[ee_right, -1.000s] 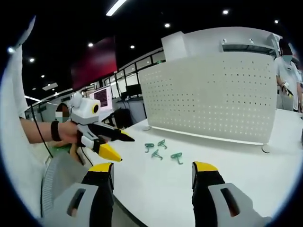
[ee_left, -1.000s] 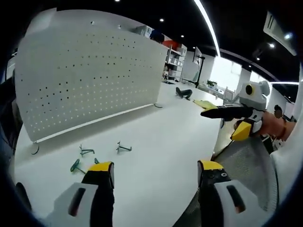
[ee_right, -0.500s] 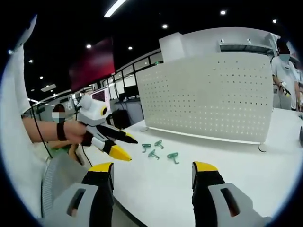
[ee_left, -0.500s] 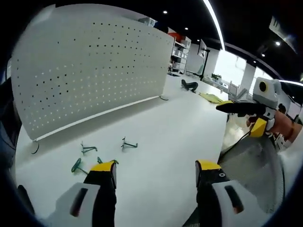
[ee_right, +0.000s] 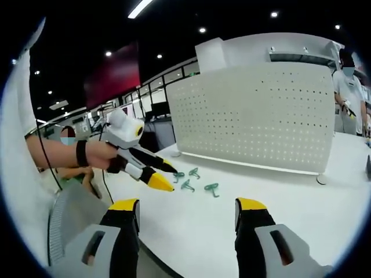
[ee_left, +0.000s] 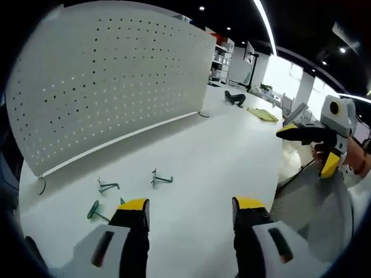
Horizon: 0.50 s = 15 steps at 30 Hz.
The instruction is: Insert the hook assembly into the mounting plate slot until the hook locks in place.
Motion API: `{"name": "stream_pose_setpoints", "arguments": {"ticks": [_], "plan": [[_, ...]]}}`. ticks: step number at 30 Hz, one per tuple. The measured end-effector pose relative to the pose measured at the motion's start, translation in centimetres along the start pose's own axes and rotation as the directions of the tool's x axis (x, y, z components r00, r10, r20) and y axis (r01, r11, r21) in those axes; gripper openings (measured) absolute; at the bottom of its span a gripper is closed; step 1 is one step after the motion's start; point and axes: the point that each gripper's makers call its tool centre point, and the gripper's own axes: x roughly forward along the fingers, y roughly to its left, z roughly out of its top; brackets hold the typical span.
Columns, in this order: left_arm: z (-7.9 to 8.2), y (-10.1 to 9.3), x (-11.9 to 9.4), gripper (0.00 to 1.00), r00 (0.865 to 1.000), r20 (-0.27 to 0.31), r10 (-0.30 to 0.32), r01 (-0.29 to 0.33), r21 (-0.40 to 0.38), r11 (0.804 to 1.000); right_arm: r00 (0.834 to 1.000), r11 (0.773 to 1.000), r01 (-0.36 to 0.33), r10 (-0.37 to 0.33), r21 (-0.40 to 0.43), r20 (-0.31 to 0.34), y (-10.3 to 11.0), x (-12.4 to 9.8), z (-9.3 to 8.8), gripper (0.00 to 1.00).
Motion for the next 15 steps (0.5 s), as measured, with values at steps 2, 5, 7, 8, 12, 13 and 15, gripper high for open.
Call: {"name": "stream_pose_setpoints", "arguments": {"ticks": [2,5,7,8,12,13,15], "plan": [[-0.1,0.2,0.3,0.58,1.0,-0.011,0.007,-0.007,0.01,1.0,1.0,1.0,0.003,-0.003,0.006,0.009,-0.1,-0.1,0.1,0.67],[0.1,0.5,0.5,0.58,1.0,-0.017,0.011,-0.011,0.006,1.0,1.0,1.0,0.008,-0.008,0.008,0.016,-0.1,-0.2,0.2,0.67],[0.0,0.7,0.8,0.58,0.999,-0.028,0.017,-0.016,0.012,1.0,1.0,1.0,0.01,-0.01,0.011,0.016,-0.2,-0.2,0.2,0.67],[0.0,0.8,1.0,0.58,0.999,-0.035,0.02,-0.019,0.014,1.0,1.0,1.0,0.011,-0.011,0.011,0.015,-0.2,-0.2,0.2,0.67],[-0.1,0.9,1.5,0.57,0.999,-0.048,0.016,-0.015,0.022,1.0,0.999,0.999,0.005,-0.007,0.038,0.046,-0.3,-0.3,0.7,0.67],[-0.1,0.9,1.6,0.56,0.999,-0.051,0.013,-0.012,0.015,1.0,0.999,0.999,0.012,-0.013,0.031,0.042,-0.5,-0.3,0.7,0.67],[0.0,0.8,1.8,0.55,0.998,-0.055,0.008,-0.007,0.018,1.0,0.999,0.999,0.02,-0.02,0.026,0.026,-0.7,-0.3,0.4,0.67]]}}
